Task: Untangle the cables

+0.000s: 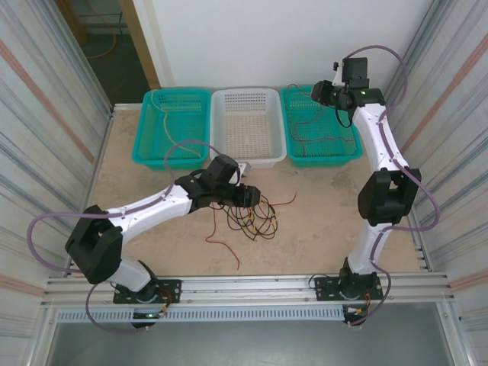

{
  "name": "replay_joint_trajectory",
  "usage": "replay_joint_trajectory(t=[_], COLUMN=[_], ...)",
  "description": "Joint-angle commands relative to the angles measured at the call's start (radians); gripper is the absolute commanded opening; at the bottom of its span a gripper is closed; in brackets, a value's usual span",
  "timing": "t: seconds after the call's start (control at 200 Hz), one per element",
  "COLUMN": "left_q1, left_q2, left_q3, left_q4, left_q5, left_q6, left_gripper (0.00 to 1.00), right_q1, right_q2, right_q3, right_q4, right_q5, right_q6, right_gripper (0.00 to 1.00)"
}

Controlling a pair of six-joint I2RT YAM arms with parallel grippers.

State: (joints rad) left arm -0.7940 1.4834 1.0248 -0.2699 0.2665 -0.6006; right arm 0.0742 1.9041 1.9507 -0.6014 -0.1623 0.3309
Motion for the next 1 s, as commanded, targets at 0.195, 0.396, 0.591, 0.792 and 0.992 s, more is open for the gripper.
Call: replay_joint_trajectory(t=[0.195, 0.396, 0.591, 0.792, 0.992], left_q1=[-0.016, -0.025, -0.027, -0.023, 0.002], left_q2=[0.075, 0.153, 0.211, 0.155, 0.047], left_q3=[0.045, 0.076, 0.121, 0.100, 0.015], left_q4=[-0.068, -0.034, -0.029, -0.051, -0.044], left_q5=[-0.006, 0.024, 0.020, -0.054, -0.110], left_q6=[0.019, 0.004, 0.008, 0.015, -0.004], left_gripper=[0.52, 0.53, 0.49, 0.48, 0.47], right_q1=[0.119, 0.249, 0.349, 0.461, 0.530], right_q2=[-0.351, -0.579, -0.701, -0.661, -0.552], right_q3=[-0.359, -0.625, -0.859, -1.036, -1.107], right_q4=[0.114, 0.147, 0.153, 0.225, 0.307], right_q5=[-0.013, 0.039, -0.008, -0.058, -0.031], right_q6=[0.051, 0.113, 0.243, 0.374, 0.446], right_gripper=[0.49, 0.50, 0.47, 0.38, 0.33])
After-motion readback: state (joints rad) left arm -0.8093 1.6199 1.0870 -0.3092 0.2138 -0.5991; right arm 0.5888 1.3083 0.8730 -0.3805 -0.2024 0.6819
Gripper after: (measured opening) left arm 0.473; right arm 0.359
